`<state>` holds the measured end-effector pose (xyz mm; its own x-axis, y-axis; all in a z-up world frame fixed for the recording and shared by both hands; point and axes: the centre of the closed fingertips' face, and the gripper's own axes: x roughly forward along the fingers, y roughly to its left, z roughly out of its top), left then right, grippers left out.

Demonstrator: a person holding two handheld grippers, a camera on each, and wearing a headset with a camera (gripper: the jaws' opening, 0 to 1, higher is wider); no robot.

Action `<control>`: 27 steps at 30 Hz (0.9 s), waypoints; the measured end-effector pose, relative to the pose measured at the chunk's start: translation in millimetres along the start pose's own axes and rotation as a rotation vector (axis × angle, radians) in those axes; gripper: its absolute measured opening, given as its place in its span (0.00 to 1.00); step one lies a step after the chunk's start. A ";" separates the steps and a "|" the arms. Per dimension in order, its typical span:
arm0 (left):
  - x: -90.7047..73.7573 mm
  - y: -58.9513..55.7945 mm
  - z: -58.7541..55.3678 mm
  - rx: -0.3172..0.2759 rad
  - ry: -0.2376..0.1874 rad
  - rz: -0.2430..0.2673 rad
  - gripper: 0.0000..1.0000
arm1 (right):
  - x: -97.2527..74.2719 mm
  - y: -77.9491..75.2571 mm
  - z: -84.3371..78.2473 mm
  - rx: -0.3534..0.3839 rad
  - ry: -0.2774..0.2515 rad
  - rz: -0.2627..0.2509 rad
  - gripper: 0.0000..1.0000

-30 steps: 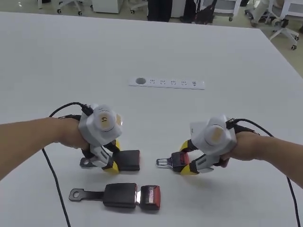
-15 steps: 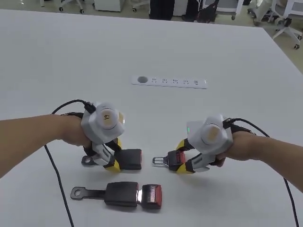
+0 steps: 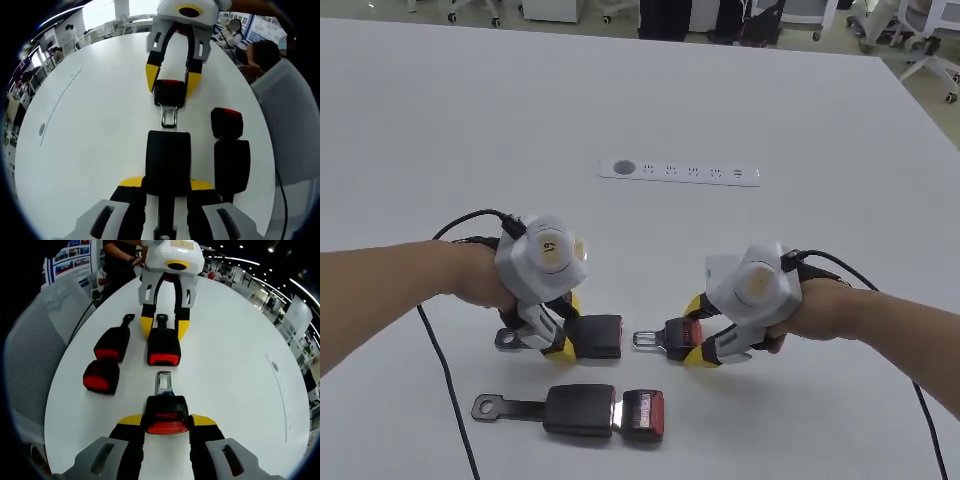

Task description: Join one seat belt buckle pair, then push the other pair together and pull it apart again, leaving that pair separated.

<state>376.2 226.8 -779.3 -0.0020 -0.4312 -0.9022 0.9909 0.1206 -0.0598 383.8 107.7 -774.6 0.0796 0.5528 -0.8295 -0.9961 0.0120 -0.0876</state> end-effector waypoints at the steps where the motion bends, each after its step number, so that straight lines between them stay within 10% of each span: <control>1: 0.1 0.3 -0.2 0.001 0.001 0.000 0.32 | 0.6 0.2 0.9 -0.002 -0.001 0.001 0.31; 27: -1.0 -1.1 1.4 0.008 0.007 0.002 0.32 | 8.2 3.5 17.7 0.004 -0.020 0.007 0.31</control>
<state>375.3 225.8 -777.7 -0.0011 -0.4250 -0.9052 0.9920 0.1138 -0.0546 380.3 127.0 -772.0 0.0716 0.5695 -0.8189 -0.9968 0.0109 -0.0795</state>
